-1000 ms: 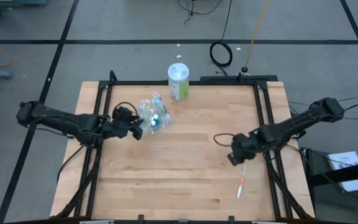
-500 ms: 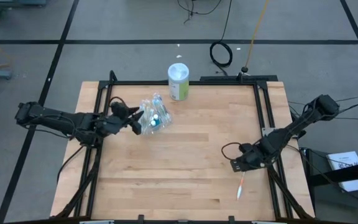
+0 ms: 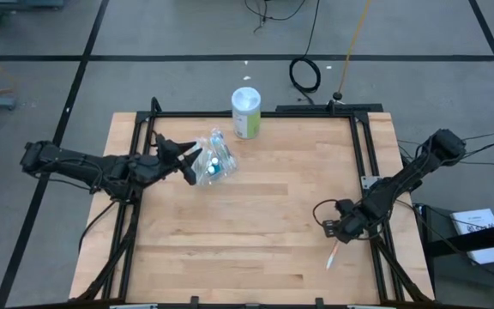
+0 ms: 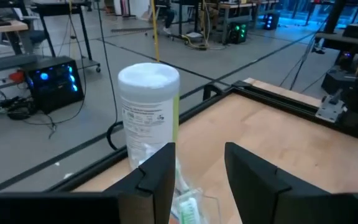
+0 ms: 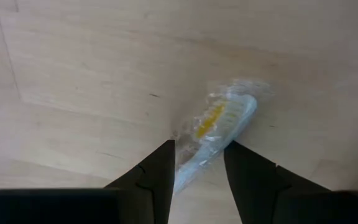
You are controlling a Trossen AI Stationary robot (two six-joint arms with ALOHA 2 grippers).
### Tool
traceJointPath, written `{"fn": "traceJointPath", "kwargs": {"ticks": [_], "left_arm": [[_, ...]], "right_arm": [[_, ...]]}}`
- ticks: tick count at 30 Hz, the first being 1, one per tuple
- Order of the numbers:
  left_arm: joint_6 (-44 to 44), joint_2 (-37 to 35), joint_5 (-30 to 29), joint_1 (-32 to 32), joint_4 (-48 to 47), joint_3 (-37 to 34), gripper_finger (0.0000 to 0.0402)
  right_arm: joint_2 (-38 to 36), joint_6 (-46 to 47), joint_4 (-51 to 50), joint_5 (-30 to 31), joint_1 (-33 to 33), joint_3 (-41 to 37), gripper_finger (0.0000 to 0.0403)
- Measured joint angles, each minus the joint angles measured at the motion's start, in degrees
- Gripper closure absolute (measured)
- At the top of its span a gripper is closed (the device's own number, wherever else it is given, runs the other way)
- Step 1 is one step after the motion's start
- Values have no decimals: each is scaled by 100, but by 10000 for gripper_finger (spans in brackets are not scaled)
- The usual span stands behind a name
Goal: Pick & Place toothbrushing station
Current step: Put the orange toothbrush into the transparent organizer
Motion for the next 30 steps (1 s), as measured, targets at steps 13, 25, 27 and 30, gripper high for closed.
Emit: {"fn": "traceJointPath", "kwargs": {"ticks": [13,25,27,30], "left_arm": [[-11,0,37,290,-32,0,256],[-19,2,56,293,-26,0,256],[-17,0,58,292,-12,0,256],[-15,0,58,293,-6,0,256]], "right_arm": [[83,-510,-5,191,0,56,379],[-199,-2786,2063,2957,-179,211,397],[-204,-4033,2675,3528,-331,218,398],[-86,-6113,3610,4234,-636,216,395]]}}
